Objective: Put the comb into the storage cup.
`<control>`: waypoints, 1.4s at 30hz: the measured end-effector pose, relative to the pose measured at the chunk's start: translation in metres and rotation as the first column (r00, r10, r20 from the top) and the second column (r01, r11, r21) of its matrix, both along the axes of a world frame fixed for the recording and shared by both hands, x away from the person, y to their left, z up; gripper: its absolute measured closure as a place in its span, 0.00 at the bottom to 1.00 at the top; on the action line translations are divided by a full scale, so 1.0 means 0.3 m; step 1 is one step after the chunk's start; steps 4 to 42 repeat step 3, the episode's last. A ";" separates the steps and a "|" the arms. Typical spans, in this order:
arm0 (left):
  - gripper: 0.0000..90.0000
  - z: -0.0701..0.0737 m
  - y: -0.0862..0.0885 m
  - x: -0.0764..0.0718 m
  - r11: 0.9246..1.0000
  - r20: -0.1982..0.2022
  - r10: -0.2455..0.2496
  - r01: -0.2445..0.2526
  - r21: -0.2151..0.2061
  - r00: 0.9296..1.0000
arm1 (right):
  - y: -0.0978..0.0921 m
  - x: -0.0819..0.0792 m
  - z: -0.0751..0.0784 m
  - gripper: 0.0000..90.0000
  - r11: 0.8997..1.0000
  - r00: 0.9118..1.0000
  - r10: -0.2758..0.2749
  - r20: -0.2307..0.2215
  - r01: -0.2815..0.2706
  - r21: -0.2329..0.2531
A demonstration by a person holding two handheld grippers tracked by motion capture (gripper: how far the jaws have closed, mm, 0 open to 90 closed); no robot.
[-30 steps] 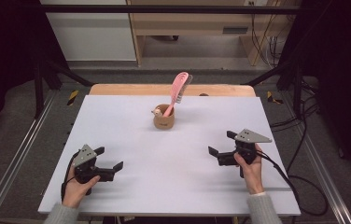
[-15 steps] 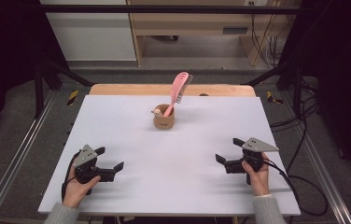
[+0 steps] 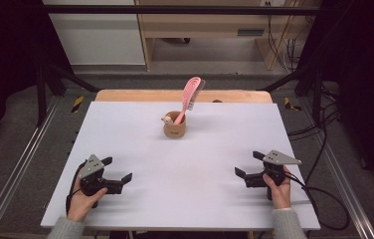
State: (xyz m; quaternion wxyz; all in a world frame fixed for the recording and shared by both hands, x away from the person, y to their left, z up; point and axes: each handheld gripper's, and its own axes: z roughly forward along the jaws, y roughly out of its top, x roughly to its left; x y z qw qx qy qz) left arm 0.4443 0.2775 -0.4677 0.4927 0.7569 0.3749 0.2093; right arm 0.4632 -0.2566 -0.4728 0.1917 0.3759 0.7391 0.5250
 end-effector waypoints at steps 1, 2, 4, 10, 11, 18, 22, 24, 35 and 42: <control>0.00 -0.001 -0.001 0.000 1.000 -0.001 -0.001 0.001 0.001 1.000 | -0.001 0.000 0.000 0.00 1.000 1.000 -0.002 0.000 0.002 0.001; 0.00 -0.001 -0.001 0.001 1.000 -0.001 -0.002 0.002 0.002 1.000 | -0.001 0.000 0.000 0.00 1.000 1.000 -0.001 0.000 0.001 0.003; 0.00 -0.001 -0.001 0.001 1.000 -0.002 -0.002 0.002 0.002 1.000 | -0.001 0.000 0.000 0.00 1.000 1.000 0.002 -0.002 -0.002 0.004; 0.00 -0.001 -0.001 0.001 1.000 -0.002 -0.002 0.002 0.002 1.000 | -0.001 0.000 0.000 0.00 1.000 1.000 0.002 -0.002 -0.002 0.004; 0.00 -0.001 -0.001 0.001 1.000 -0.002 -0.002 0.002 0.002 1.000 | -0.001 0.000 0.000 0.00 1.000 1.000 0.002 -0.002 -0.002 0.004; 0.00 -0.001 -0.001 0.001 1.000 -0.002 -0.002 0.002 0.002 1.000 | -0.001 0.000 0.000 0.00 1.000 1.000 0.002 -0.002 -0.002 0.004; 0.00 -0.001 -0.001 0.001 1.000 -0.002 -0.002 0.002 0.002 1.000 | -0.001 0.000 0.000 0.00 1.000 1.000 0.002 -0.002 -0.002 0.004; 0.00 -0.001 -0.001 0.001 1.000 -0.002 -0.002 0.002 0.002 1.000 | -0.001 0.000 0.000 0.00 1.000 1.000 0.002 -0.002 -0.002 0.004; 0.00 -0.001 -0.001 0.001 1.000 -0.002 -0.002 0.002 0.002 1.000 | -0.001 0.000 0.000 0.00 1.000 1.000 0.002 -0.002 -0.002 0.004; 0.00 -0.001 -0.001 0.001 1.000 -0.002 -0.002 0.002 0.002 1.000 | -0.001 0.000 0.000 0.00 1.000 1.000 0.002 -0.002 -0.002 0.004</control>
